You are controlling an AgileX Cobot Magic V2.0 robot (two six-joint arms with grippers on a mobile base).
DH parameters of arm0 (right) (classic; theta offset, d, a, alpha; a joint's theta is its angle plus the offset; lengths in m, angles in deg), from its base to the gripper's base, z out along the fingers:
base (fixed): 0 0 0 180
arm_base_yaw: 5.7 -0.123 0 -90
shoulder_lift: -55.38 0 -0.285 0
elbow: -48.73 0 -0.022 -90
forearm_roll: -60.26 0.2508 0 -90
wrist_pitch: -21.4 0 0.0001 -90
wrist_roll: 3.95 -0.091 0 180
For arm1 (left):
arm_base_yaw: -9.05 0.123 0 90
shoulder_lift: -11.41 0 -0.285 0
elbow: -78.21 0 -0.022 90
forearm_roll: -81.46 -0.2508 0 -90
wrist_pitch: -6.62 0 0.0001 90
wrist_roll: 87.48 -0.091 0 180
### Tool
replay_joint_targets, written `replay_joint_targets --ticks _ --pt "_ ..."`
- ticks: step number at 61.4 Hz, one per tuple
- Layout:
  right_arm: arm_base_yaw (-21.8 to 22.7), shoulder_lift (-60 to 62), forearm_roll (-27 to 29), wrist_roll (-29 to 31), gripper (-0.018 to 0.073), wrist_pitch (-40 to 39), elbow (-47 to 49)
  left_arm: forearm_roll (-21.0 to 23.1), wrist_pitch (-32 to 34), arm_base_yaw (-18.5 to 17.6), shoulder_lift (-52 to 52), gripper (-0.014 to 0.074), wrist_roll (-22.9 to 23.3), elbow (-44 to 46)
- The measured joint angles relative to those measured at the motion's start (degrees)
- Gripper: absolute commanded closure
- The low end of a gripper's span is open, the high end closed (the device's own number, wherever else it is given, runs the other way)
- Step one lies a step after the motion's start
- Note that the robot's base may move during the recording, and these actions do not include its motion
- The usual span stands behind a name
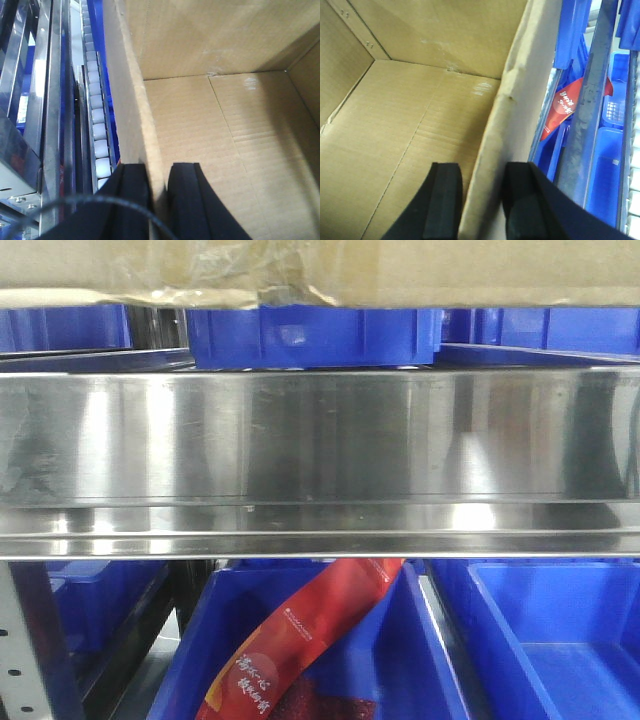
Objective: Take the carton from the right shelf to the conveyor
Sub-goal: 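Pull the held carton back from the shelf with both grippers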
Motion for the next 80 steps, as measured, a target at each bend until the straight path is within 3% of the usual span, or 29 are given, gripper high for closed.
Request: replay_joint_targets --ticks 80 --pt "0.0 0.0 0.0 0.1 0.0619 -0.2 0.0 -0.1 0.0 0.0 -0.2 0.0613 0.0 0.1"
